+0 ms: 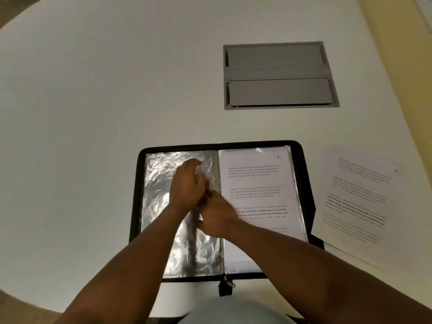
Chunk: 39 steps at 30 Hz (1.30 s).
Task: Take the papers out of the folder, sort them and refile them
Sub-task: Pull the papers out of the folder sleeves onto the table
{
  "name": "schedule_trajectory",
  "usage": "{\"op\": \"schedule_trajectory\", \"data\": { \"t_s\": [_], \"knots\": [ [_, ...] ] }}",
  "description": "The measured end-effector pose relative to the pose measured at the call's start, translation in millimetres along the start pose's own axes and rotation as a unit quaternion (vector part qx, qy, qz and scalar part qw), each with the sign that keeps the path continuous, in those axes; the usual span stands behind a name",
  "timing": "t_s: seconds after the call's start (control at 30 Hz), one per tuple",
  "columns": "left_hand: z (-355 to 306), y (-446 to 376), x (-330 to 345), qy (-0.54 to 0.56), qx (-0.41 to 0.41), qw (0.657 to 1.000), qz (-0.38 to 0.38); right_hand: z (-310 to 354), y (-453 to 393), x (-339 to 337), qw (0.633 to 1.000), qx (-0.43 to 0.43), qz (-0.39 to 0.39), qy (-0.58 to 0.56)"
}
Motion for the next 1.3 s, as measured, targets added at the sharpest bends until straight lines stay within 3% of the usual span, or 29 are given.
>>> {"op": "schedule_trajectory", "data": {
  "t_s": [0.07, 0.13, 0.2, 0.3, 0.43, 0.57, 0.7, 0.8, 0.93, 1.07, 1.2, 1.3],
  "knots": [
    [-18.7, -11.1, 9.3, 0.03, 0.014, 0.999, 0.013, -10.1, 0.0, -17.5, 0.997, 0.026, -0.053, -0.055],
    [-31.7, -22.1, 16.8, 0.035, 0.015, 0.999, 0.011, -38.1, 5.8, -34.6, 0.982, 0.105, -0.123, -0.1],
    [-40.2, -32.6, 27.9, 0.017, 0.022, 0.999, 0.027, -74.6, 18.8, -48.1, 0.962, 0.163, -0.198, -0.095],
    [-54.2, -46.7, 50.6, -0.027, 0.071, 0.993, 0.09, -128.1, 41.1, -67.5, 0.94, 0.23, -0.244, -0.057],
    [-60.7, -51.8, 76.6, -0.115, 0.128, 0.976, 0.137, -183.2, 52.4, -80.9, 0.941, 0.291, -0.171, -0.017],
    [-60.6, -50.4, 86.7, -0.177, 0.16, 0.967, 0.089, -204.3, 54.0, -81.9, 0.954, 0.281, -0.1, 0.01],
    [-71.0, -55.5, 84.8, -0.186, 0.167, 0.966, 0.069, -196.2, 50.1, -89.7, 0.958, 0.232, -0.168, 0.03],
    [-74.0, -64.1, 86.1, -0.172, 0.161, 0.967, 0.095, -191.4, 45.0, -95.6, 0.955, 0.203, -0.208, 0.057],
    [-76.8, -70.1, 85.2, -0.148, 0.157, 0.969, 0.117, -182.8, 32.5, -112.6, 0.966, 0.162, -0.191, 0.06],
    [-77.5, -68.5, 77.4, -0.129, 0.171, 0.971, 0.107, -171.9, 16.8, -130.4, 0.982, 0.094, -0.165, -0.016],
    [-77.5, -61.6, 69.6, -0.114, 0.159, 0.973, 0.121, -163.9, -4.0, -142.6, 0.987, 0.092, -0.094, -0.088],
    [-73.0, -54.6, 66.8, -0.104, 0.151, 0.974, 0.13, -167.0, -20.2, -146.9, 0.99, 0.139, -0.003, -0.003]
  ]
}}
Point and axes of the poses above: each hand's wrist, its own y-axis away from the middle knuckle, its own x-axis out of the palm, z = x × y, the point moved 5 cm from there along -y, towards the middle knuckle, and after that the axes turned 2 degrees about -y, right-handed, at the moved point
